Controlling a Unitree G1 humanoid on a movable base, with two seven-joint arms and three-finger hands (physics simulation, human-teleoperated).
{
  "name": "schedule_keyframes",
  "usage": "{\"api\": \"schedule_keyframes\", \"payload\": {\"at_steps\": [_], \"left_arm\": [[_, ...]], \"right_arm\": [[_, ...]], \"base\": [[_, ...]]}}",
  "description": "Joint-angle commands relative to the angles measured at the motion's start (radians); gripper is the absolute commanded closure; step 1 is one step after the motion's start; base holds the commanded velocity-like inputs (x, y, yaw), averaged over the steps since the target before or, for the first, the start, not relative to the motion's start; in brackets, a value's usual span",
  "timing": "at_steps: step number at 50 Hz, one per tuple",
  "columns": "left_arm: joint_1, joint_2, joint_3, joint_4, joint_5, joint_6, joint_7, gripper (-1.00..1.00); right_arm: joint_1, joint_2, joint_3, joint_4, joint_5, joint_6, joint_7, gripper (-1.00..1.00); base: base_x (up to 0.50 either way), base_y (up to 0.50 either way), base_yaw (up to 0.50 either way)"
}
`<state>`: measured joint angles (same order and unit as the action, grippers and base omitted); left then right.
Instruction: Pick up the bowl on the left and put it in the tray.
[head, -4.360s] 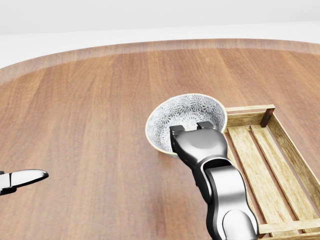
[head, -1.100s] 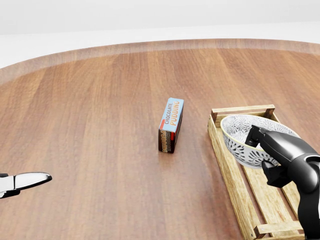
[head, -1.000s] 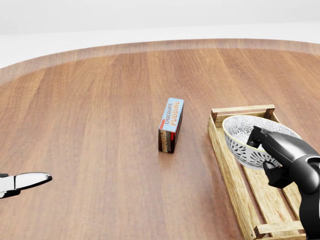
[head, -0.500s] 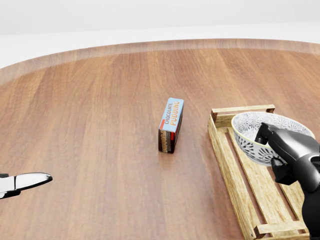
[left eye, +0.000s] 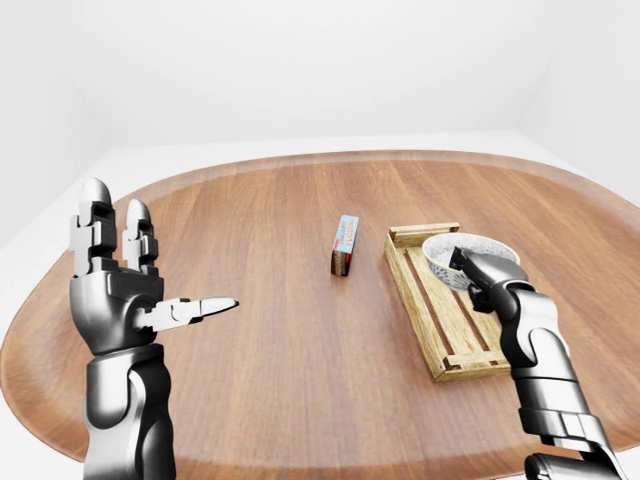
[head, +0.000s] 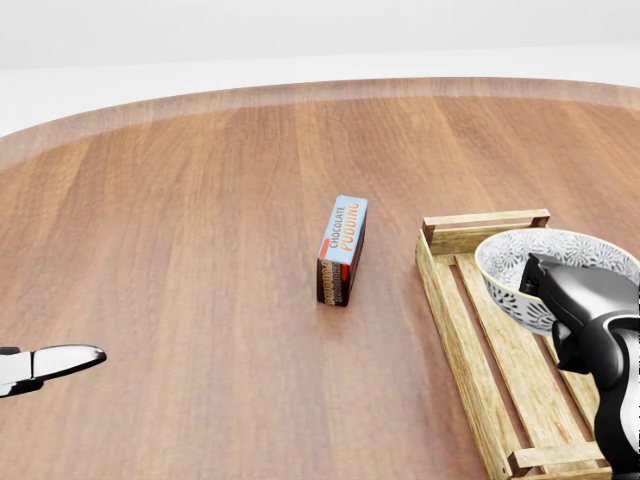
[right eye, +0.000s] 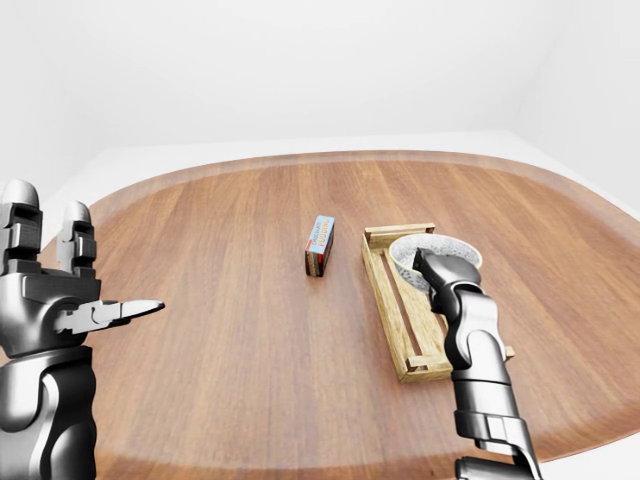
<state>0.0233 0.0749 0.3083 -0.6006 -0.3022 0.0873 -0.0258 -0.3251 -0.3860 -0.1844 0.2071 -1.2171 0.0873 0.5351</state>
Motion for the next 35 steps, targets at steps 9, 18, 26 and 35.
{"api": "schedule_keyframes", "payload": {"at_steps": [9, 18, 26, 35], "left_arm": [[0.002, -0.002, -0.005, 0.003, 0.005, 0.000, -0.001, -1.00], [0.006, -0.003, -0.003, -0.007, 0.003, 0.000, -0.002, -1.00], [0.006, -0.005, -0.009, 0.000, 0.012, 0.000, -0.004, -1.00], [0.007, -0.004, -0.009, 0.002, 0.016, 0.000, -0.008, -1.00]], "right_arm": [[-0.007, 0.018, 0.013, 0.072, -0.009, 0.000, -0.089, 1.00], [-0.013, 0.021, 0.022, 0.125, 0.018, 0.000, -0.132, 1.00], [-0.021, 0.010, 0.032, 0.161, 0.033, 0.000, -0.158, 1.00], [-0.030, 0.014, 0.042, 0.193, 0.033, 0.000, -0.181, 1.00]], "base": [[0.00, 0.00, 0.00], [0.00, 0.00, 0.00], [0.00, 0.00, 0.00], [0.00, 0.00, 0.00]]}}
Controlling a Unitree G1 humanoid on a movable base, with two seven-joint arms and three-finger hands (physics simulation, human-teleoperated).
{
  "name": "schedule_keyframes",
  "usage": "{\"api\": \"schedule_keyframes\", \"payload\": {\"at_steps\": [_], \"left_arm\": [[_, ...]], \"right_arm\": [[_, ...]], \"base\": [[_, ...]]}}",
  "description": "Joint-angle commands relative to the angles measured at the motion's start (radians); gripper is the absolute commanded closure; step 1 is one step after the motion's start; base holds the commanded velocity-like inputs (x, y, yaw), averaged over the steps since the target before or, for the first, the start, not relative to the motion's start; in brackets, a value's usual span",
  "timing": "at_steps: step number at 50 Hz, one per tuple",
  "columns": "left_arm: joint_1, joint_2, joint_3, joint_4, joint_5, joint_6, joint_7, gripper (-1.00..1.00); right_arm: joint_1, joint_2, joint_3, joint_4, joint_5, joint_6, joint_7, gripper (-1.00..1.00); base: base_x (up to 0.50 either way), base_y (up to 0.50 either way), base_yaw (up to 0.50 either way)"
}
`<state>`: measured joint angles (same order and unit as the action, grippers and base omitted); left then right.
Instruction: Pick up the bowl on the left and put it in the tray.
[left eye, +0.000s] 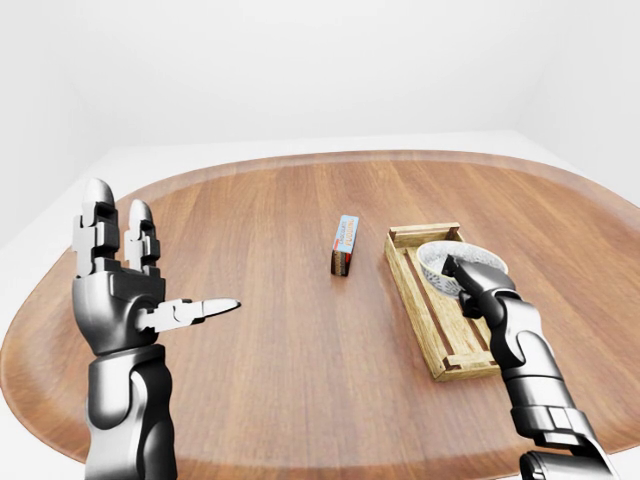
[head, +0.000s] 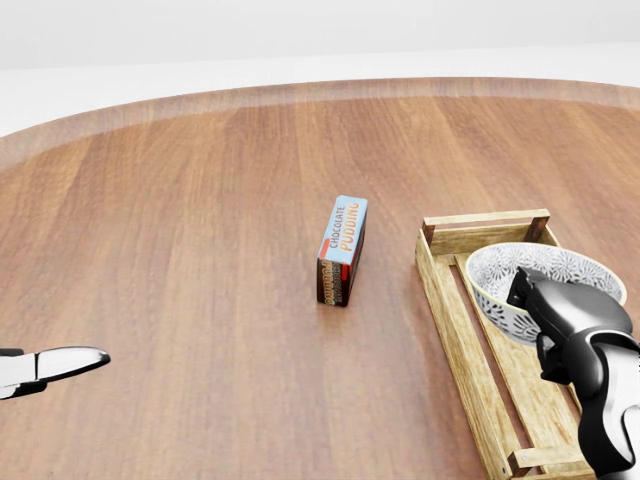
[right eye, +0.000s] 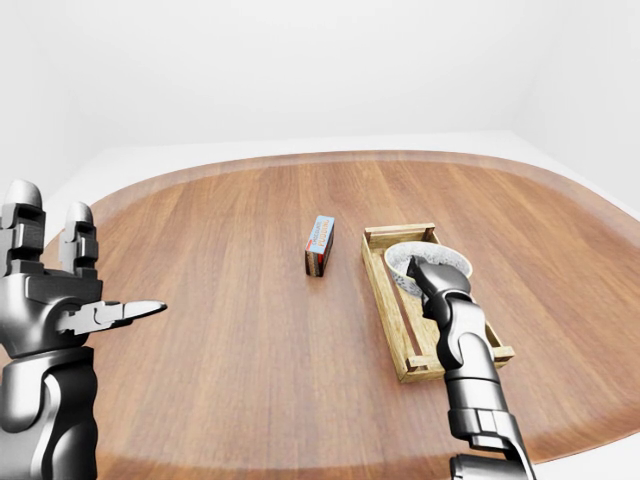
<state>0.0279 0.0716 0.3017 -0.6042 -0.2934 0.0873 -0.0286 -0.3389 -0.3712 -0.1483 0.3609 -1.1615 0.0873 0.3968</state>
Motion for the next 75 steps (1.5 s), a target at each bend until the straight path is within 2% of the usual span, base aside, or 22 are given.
{"api": "schedule_keyframes", "payload": {"at_steps": [1, 21, 36, 59, 75], "left_arm": [[0.003, -0.001, -0.001, 0.004, 0.005, 0.000, -0.006, -1.00], [0.004, -0.002, 0.000, 0.000, 0.004, 0.000, -0.007, -1.00], [0.001, -0.002, -0.003, 0.009, 0.006, 0.000, -0.005, -1.00], [0.004, -0.002, 0.003, -0.008, -0.005, 0.000, -0.007, -1.00], [0.007, -0.004, -0.004, 0.004, 0.002, 0.000, -0.011, -1.00]], "right_arm": [[-0.017, -0.001, 0.008, 0.044, -0.023, 0.000, -0.047, 1.00], [-0.082, -0.003, 0.036, 0.164, 0.010, 0.000, -0.144, 1.00], [-0.141, -0.023, 0.057, 0.322, 0.072, 0.000, -0.256, 1.00], [-0.162, 0.003, 0.102, 0.425, 0.060, 0.000, -0.269, 1.00], [-0.161, -0.006, 0.099, 0.457, 0.064, 0.000, -0.295, 1.00]], "base": [[0.00, 0.00, 0.00], [0.00, 0.00, 0.00], [0.00, 0.00, 0.00], [0.00, 0.00, 0.00], [0.00, 0.00, 0.00]]}}
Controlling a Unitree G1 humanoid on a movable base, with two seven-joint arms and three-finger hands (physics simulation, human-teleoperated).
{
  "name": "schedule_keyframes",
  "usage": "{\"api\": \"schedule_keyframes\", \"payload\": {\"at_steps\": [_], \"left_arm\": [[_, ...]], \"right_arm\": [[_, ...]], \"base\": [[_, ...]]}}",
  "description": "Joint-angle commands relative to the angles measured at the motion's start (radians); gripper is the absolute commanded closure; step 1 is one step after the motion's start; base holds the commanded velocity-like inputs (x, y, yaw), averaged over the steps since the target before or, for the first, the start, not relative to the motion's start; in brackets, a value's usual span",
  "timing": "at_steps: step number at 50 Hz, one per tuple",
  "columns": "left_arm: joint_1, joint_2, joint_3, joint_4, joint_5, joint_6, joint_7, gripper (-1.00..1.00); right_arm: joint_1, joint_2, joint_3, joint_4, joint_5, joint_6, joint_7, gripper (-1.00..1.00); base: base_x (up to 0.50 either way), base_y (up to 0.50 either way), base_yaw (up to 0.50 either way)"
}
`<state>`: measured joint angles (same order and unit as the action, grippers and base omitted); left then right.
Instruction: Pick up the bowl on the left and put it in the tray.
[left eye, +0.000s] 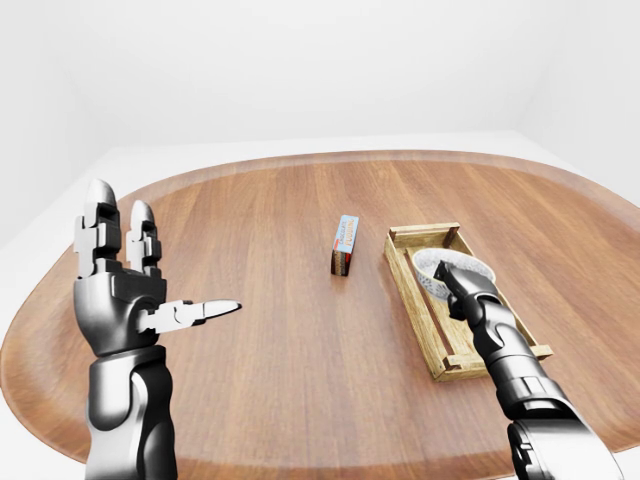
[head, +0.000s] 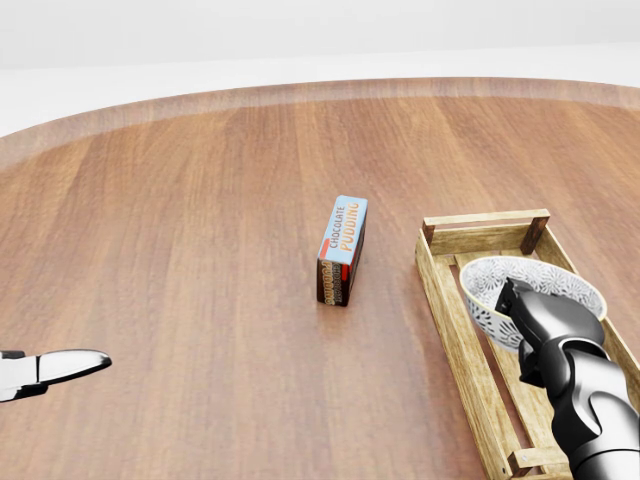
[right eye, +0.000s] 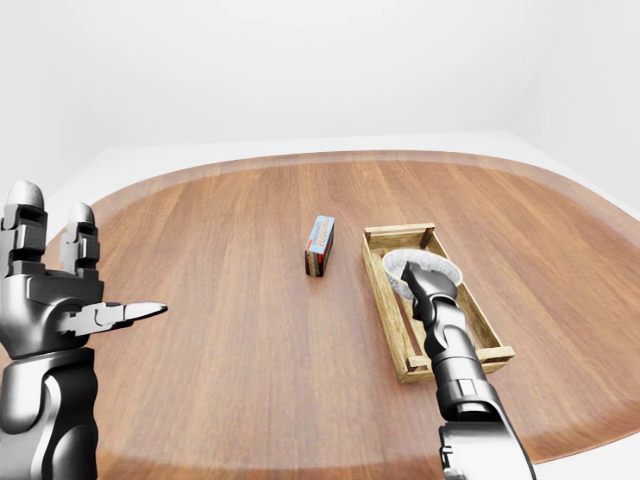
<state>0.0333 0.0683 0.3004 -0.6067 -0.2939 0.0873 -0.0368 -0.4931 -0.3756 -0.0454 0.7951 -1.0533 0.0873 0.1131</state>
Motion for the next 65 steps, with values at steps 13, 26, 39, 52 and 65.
{"api": "schedule_keyframes", "payload": {"at_steps": [13, 26, 39, 52, 65], "left_arm": [[0.000, 0.001, 0.001, -0.003, -0.003, 0.000, 0.000, -1.00], [-0.002, 0.002, 0.002, -0.001, -0.006, 0.000, 0.001, -1.00], [0.002, -0.001, -0.002, -0.007, -0.005, 0.000, 0.001, -1.00], [0.012, -0.008, -0.013, -0.002, 0.008, 0.000, -0.007, -1.00], [0.013, -0.010, -0.013, -0.011, 0.007, 0.000, -0.008, -1.00]], "right_arm": [[-0.034, 0.003, 0.008, 0.093, -0.018, 0.000, -0.045, 1.00], [-0.033, 0.006, 0.018, 0.089, -0.010, 0.000, -0.027, -1.00], [0.013, 0.020, 0.018, 0.016, -0.019, 0.000, 0.023, -1.00], [0.091, 0.026, 0.005, -0.273, -0.148, 0.000, 0.232, -1.00], [0.128, 0.069, -0.051, -0.699, -0.488, 0.000, 0.585, -1.00]], "base": [[0.00, 0.00, 0.00], [0.00, 0.00, 0.00], [0.00, 0.00, 0.00], [0.00, 0.00, 0.00], [0.00, 0.00, 0.00]]}}
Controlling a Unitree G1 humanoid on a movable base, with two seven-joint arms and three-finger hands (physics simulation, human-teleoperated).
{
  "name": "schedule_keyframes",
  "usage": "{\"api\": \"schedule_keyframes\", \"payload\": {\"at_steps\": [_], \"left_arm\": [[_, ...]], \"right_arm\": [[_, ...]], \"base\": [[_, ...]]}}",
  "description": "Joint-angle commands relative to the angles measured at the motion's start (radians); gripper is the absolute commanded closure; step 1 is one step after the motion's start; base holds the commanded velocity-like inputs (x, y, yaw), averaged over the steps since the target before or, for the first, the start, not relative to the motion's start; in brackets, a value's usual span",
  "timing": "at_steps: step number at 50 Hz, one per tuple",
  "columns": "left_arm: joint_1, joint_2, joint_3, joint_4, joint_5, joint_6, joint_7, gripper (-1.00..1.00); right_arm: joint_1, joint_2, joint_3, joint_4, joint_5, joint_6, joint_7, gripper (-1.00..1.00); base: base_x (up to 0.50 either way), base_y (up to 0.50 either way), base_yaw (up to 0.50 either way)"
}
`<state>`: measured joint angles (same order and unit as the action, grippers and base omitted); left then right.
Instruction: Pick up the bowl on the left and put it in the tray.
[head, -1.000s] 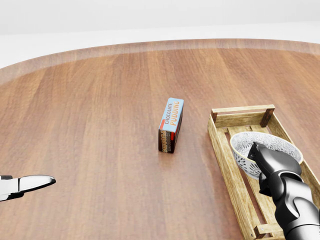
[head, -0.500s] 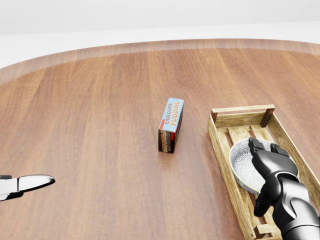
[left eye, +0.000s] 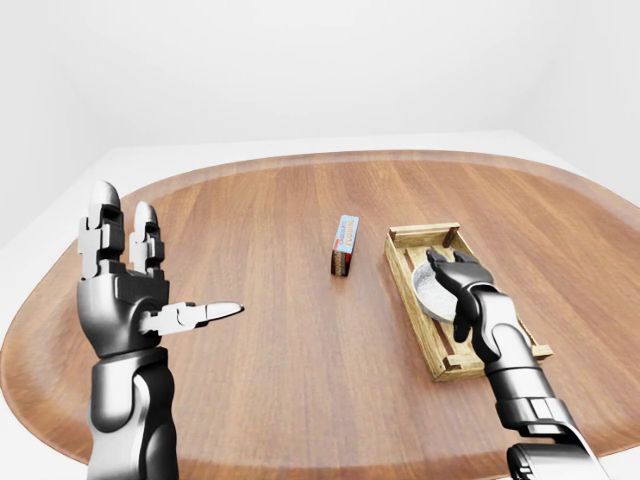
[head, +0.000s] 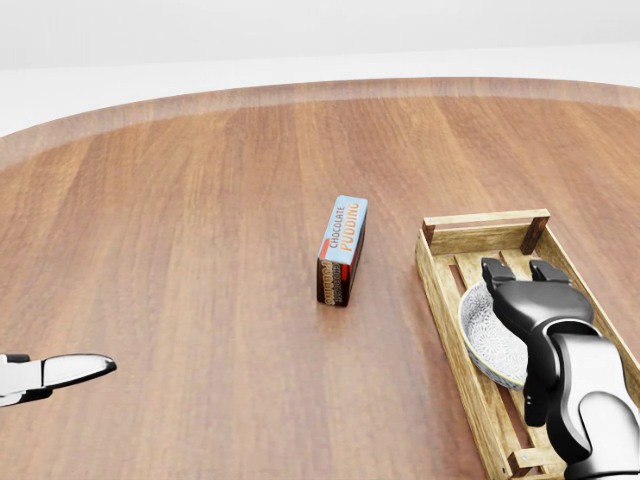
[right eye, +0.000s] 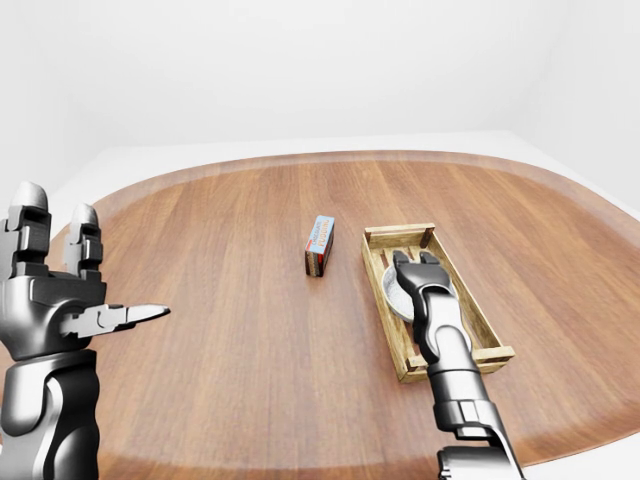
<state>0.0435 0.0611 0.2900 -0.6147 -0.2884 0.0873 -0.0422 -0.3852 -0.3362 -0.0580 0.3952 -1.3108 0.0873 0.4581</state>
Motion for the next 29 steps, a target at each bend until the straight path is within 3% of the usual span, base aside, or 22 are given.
{"api": "schedule_keyframes", "payload": {"at_steps": [1, 9, 29], "left_arm": [[0.003, -0.003, -0.002, -0.006, 0.001, 0.000, -0.002, -1.00], [-0.002, 0.002, 0.014, -0.015, -0.015, 0.000, -0.001, -1.00], [-0.007, 0.006, 0.018, -0.015, -0.022, 0.000, 0.004, -1.00]], "right_arm": [[0.013, 0.037, -0.045, -0.319, -0.252, 0.000, 0.240, -1.00], [-0.048, 0.076, -0.064, -0.425, -0.386, 0.000, 0.240, -1.00], [-0.200, 0.145, -0.058, -0.691, -0.521, 0.000, 0.240, -1.00]], "base": [[0.00, 0.00, 0.00], [0.00, 0.00, 0.00], [0.00, 0.00, 0.00]]}}
